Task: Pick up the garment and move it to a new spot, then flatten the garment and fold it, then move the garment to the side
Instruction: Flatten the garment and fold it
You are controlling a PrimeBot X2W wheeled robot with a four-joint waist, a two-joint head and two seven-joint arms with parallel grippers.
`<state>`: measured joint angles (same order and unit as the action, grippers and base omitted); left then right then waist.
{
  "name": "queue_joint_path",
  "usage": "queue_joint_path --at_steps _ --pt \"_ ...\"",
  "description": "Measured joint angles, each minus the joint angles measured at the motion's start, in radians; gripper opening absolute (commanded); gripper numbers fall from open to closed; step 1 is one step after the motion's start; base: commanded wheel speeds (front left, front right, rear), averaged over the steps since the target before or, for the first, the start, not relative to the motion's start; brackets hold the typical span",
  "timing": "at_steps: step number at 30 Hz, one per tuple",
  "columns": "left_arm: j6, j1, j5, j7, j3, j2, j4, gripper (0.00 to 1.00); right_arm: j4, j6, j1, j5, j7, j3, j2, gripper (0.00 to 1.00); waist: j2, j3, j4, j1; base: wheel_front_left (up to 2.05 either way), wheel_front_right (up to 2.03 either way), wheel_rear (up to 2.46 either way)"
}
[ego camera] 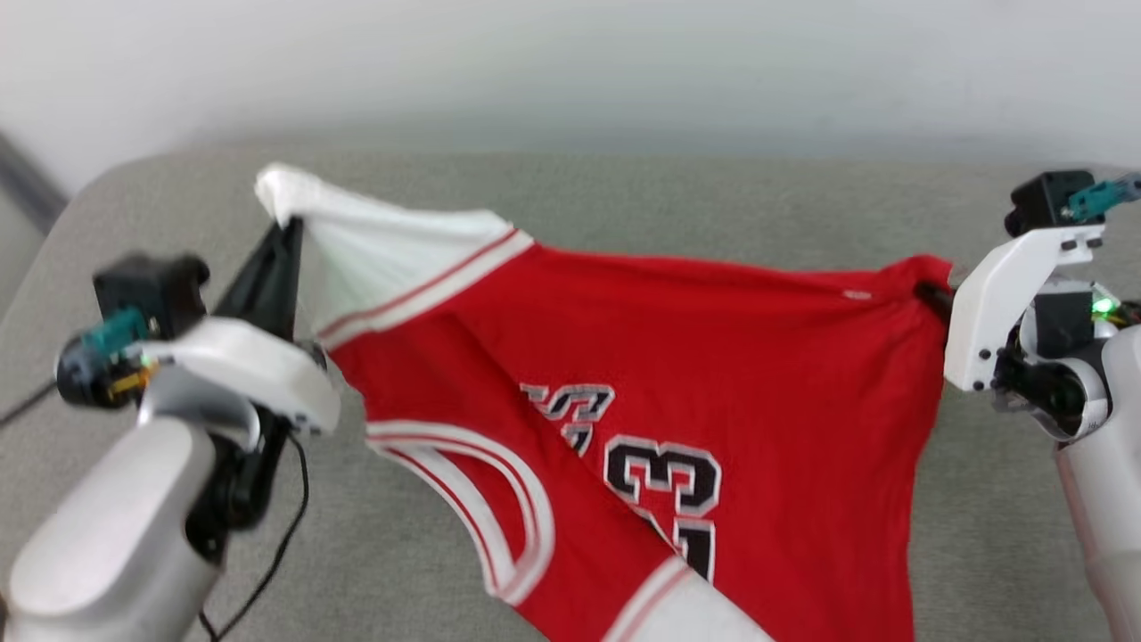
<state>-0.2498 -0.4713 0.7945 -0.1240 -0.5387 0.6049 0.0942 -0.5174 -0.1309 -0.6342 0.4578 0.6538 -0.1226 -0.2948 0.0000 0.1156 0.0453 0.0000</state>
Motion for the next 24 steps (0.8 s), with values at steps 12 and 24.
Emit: queue_joint_path --at_steps 12,24 --pt "0.109 -0.417 -0.039 0.056 -0.007 -0.063 0.263 0.00 -0.077 0.000 -0.223 -0.071 -0.225 0.065 0.020 0.00 0.0000 -0.006 -0.070 -0.0001 0.00 0.00 0.00" --pt "0.197 -0.930 -0.142 -0.004 0.015 -0.069 0.497 0.00 -0.101 0.000 -0.628 -0.130 -0.350 0.117 0.037 0.00 0.0000 0.211 -0.095 0.0000 0.00 0.00 0.00"
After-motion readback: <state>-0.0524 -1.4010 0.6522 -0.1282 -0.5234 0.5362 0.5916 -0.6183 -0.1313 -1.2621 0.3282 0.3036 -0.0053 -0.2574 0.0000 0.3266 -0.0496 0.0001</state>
